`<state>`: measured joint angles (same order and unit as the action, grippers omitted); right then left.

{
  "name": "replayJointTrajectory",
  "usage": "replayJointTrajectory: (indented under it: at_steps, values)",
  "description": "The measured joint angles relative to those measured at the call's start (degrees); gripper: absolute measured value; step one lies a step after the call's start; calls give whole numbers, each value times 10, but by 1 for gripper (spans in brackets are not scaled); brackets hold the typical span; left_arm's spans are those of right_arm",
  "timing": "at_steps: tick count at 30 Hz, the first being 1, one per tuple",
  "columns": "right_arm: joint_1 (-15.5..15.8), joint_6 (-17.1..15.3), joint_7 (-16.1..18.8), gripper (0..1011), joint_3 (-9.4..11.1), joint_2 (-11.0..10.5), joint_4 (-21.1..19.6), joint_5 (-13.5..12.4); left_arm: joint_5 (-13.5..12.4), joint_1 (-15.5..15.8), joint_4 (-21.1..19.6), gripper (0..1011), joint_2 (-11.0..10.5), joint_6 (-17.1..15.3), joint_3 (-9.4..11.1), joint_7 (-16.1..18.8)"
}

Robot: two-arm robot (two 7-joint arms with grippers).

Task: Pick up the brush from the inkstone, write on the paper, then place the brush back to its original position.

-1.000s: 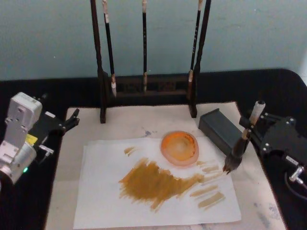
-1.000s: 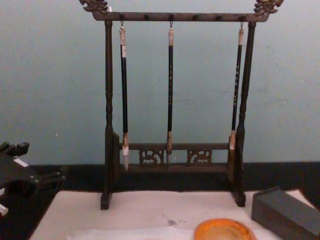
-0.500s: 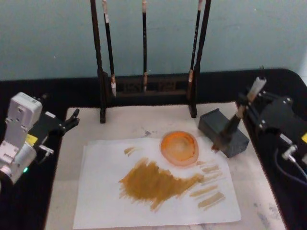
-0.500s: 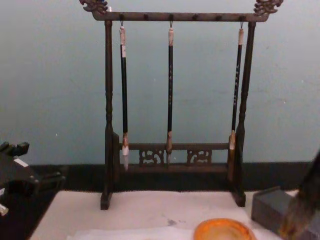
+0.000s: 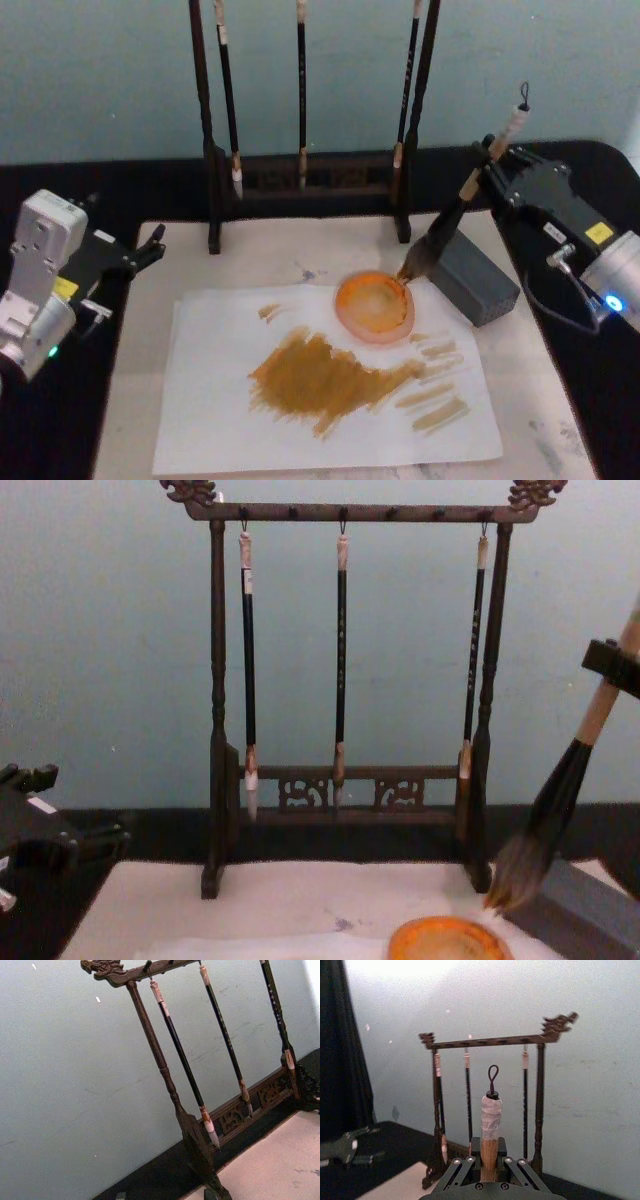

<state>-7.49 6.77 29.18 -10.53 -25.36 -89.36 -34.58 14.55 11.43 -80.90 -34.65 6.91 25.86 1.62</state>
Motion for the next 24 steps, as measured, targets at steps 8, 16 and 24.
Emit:
replayJointTrajectory:
  at_steps: [8,16,24]
  values:
    - [-45,-56,-5,176,2,34,62,-84,0,0,0,1010,0,0,0,0]
    - [-74,-135,-42,176,19,61,107,-172,0,0,0,1010,0,0,0,0]
    - [-76,-172,-51,176,22,68,124,-221,0,0,0,1010,0,0,0,0]
